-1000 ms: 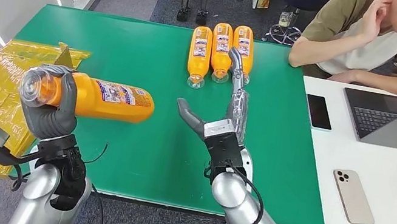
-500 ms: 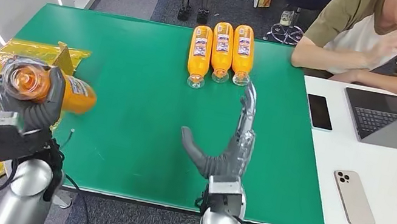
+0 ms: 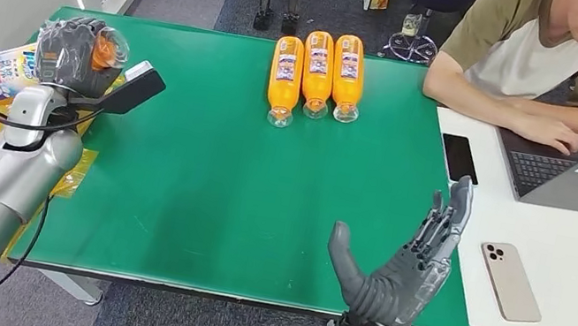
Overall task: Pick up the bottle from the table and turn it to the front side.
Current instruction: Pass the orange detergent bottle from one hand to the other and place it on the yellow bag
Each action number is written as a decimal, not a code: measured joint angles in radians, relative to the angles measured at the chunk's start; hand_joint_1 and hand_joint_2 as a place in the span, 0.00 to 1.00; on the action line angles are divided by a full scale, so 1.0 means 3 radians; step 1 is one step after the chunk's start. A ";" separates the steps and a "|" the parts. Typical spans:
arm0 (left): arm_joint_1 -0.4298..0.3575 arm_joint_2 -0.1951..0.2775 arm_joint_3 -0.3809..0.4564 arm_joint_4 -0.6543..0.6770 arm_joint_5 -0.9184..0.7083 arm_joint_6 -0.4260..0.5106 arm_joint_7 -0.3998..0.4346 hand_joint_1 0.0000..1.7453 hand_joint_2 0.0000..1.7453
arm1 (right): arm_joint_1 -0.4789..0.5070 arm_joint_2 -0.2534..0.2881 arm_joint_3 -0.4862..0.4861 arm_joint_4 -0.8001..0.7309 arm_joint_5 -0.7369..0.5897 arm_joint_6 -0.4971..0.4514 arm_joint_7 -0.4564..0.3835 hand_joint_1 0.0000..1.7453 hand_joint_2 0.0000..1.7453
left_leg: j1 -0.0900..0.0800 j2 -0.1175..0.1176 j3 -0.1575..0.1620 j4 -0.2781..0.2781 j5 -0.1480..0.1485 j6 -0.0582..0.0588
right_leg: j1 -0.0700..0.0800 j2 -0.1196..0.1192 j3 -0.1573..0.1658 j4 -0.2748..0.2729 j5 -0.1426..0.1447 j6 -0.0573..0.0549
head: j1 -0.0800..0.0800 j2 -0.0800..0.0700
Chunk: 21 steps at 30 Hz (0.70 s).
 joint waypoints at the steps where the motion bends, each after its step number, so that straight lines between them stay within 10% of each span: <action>1: -0.0057 0.0003 -0.0052 0.0078 -0.0070 -0.0061 0.0036 1.00 1.00 | -0.0003 0.0004 -0.0008 -0.0010 -0.0015 0.0000 0.0000 0.00 1.00 | 0.0000 -0.0001 0.0000 0.0000 0.0001 -0.0001 | 0.0000 -0.0001 0.0000 0.0000 0.0000 0.0000 | 0.0000 0.0000; 21: -0.0333 -0.0061 -0.0733 0.0577 -0.0801 -0.0726 0.0143 1.00 1.00 | -0.0011 0.0022 -0.0039 -0.0075 -0.0046 0.0001 0.0000 0.00 1.00 | 0.0000 -0.0002 -0.0001 -0.0001 0.0001 -0.0001 | 0.0000 -0.0002 0.0000 0.0001 -0.0001 -0.0001 | 0.0000 0.0000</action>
